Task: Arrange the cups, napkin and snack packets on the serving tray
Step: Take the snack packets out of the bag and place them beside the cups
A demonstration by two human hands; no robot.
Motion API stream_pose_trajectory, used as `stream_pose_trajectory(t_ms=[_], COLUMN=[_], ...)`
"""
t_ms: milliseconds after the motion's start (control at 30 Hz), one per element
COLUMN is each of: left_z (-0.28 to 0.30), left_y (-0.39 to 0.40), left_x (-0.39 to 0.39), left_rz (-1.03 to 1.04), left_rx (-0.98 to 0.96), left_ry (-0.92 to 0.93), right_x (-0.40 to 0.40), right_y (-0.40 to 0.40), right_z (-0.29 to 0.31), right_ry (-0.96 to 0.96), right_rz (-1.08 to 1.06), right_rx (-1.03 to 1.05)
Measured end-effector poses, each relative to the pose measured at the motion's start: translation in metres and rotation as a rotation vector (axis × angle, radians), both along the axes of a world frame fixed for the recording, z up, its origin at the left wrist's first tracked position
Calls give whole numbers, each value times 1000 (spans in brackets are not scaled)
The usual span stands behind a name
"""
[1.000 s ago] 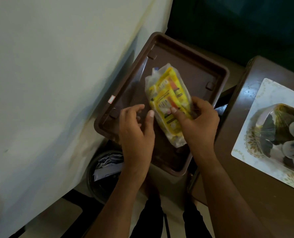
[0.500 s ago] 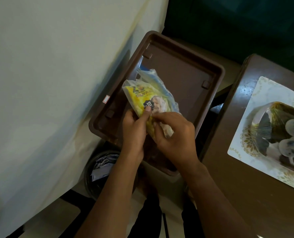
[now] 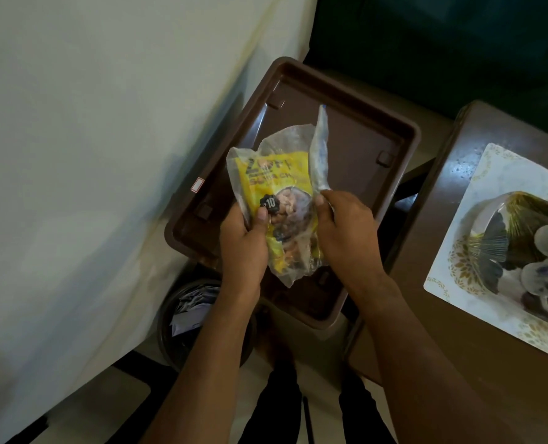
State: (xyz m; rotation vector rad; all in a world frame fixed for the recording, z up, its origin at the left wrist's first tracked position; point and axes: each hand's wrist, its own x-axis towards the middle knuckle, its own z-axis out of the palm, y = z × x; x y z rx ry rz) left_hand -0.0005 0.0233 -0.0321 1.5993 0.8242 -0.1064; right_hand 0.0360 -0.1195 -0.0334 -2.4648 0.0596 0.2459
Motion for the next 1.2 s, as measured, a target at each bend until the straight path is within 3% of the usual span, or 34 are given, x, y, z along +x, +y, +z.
stream_pose_trajectory(t_ms=[167,400,533,733,900,1067,1200], left_z=[-1,1,8,28,44,60,66], left_y=[2,5,6,-2,-6,-12,-6], left_x=[3,9,13,15,23,36,45], left_rz=[43,72,104,178,-48,-433,-553], left_rx=[153,310,455,497,620,800,799], left_ry=[-46,-138,-147,-136,-206,-363,-442], right_x=[3,4,5,-6,-2,19,27], right_y=[-5,-14,-21,-21,-17,-17,-26], right_z=[3,12,13,20,34,44,47], right_ry=[128,167,136,-7,-222,-289,-272], right_rz=[126,-93,-237,-214,-135,79,112], right_rx=[-150,-138,-107,-65,173,168,185])
